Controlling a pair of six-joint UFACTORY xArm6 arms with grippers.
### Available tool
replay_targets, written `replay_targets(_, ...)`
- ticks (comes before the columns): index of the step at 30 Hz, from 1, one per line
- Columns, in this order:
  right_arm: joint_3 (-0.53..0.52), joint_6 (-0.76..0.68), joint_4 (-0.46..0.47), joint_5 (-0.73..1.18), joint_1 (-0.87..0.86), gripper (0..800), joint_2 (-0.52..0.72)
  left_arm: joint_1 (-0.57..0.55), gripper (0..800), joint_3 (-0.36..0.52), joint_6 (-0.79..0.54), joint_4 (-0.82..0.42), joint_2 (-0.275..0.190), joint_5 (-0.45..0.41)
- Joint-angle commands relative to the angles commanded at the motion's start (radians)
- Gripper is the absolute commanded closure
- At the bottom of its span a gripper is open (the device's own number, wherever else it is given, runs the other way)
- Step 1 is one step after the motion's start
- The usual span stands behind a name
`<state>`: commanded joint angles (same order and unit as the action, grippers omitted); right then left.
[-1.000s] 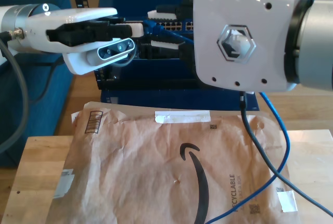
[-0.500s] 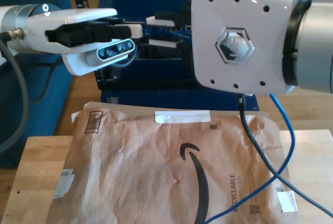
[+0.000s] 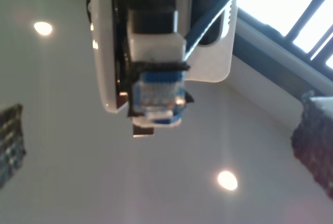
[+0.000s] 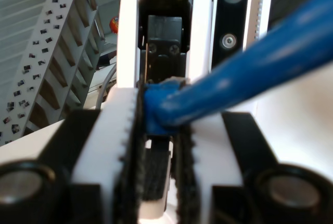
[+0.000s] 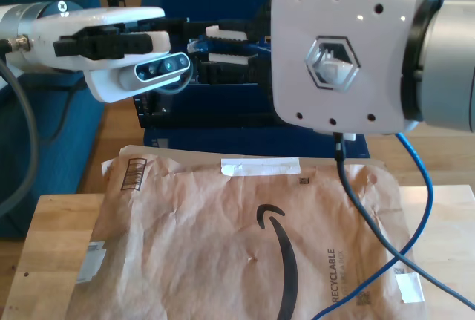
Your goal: Grab the cable and plug it in
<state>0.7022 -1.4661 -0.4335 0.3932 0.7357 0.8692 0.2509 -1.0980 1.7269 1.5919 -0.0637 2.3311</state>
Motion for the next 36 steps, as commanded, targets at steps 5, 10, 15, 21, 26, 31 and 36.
replay_targets(5,0.035,-0.038,0.003,0.066,-0.005,798,-0.057,0.08,13,-0.005,0.064,-0.037,0.0,-0.129)
replay_targets(10,0.081,-0.046,0.006,0.13,-0.029,798,-0.1,0.132,7,-0.046,0.061,-0.098,0.0,-0.189)
replay_targets(15,0.132,-0.081,0.003,0.252,-0.144,798,-0.152,0.172,5,-0.12,0.061,-0.227,0.0,-0.23)
replay_targets(21,0.195,-0.146,0.002,0.456,-0.374,798,-0.241,0.209,3,-0.201,0.04,-0.414,0.0,-0.247)
replay_targets(26,0.193,-0.149,0.005,0.542,-0.465,798,-0.307,0.245,3,-0.219,-0.098,-0.617,0.0,-0.295)
replay_targets(31,0.189,-0.178,0.009,0.605,-0.528,798,-0.324,0.292,2,-0.244,-0.219,-0.861,-0.002,-0.296)
replay_targets(36,0.189,-0.206,0.02,0.647,-0.531,798,-0.385,0.4,2,-0.236,-0.364,-1.017,-0.006,-0.296)
